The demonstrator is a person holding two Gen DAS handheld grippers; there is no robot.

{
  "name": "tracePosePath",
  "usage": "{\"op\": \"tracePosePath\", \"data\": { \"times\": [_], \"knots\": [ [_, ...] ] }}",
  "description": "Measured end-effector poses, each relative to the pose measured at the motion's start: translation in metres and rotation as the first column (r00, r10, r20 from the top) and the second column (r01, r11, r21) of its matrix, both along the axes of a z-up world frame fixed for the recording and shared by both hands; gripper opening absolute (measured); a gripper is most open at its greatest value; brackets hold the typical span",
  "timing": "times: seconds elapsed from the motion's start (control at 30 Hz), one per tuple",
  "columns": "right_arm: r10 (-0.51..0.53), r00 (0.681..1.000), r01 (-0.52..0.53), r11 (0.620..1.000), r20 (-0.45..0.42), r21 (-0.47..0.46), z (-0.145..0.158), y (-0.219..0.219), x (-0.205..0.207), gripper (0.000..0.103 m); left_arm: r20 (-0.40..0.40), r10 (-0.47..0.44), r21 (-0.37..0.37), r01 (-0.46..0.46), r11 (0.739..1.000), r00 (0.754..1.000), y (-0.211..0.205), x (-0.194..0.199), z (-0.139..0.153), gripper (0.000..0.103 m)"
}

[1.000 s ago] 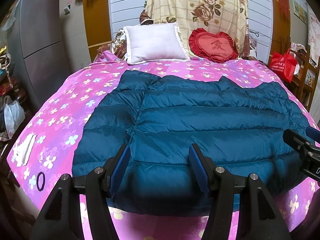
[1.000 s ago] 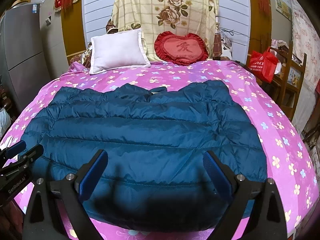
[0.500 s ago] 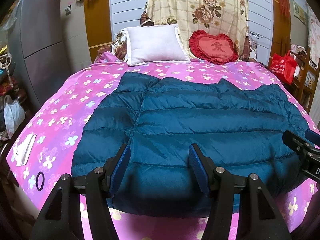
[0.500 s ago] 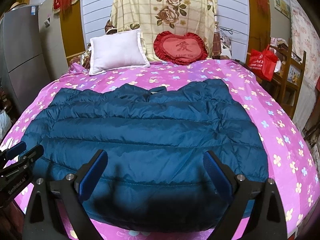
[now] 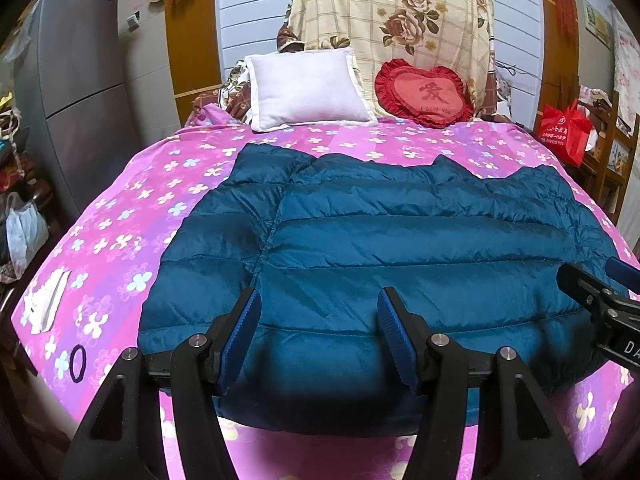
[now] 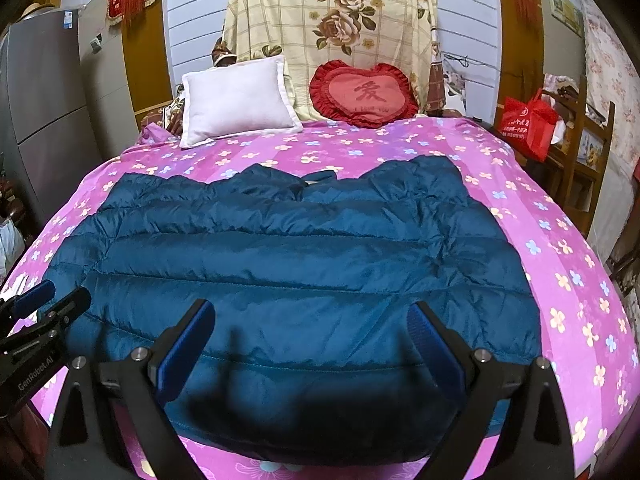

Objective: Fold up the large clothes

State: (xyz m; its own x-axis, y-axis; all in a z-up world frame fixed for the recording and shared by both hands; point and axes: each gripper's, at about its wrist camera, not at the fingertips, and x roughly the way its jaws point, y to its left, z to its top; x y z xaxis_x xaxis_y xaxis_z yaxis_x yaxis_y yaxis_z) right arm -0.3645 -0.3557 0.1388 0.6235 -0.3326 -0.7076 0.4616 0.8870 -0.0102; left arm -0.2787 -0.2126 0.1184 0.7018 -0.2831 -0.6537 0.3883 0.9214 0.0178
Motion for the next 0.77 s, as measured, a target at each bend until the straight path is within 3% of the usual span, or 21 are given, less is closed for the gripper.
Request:
{"op": "tracePosePath", "data": {
  "times": [0.4,0.77],
  "knots": [
    [0.003,1.000,-0.002,1.000,-0.006,0.009,-0.0032,0.0007,0.0030,0.099,-0.006,-0.009,-0.003,0.009,1.000,1.000,-0.0062,-0.0012,-0.0014,0.042],
    [0.000,1.000,0.000,1.000,-0.012,0.019,-0.0076,-0.0015,0.0033,0.099,0.057,-0.028,-0.049,0.031,0.998,0.998,-0.0001,-0.0034,0.0043,0.042]
  ]
}}
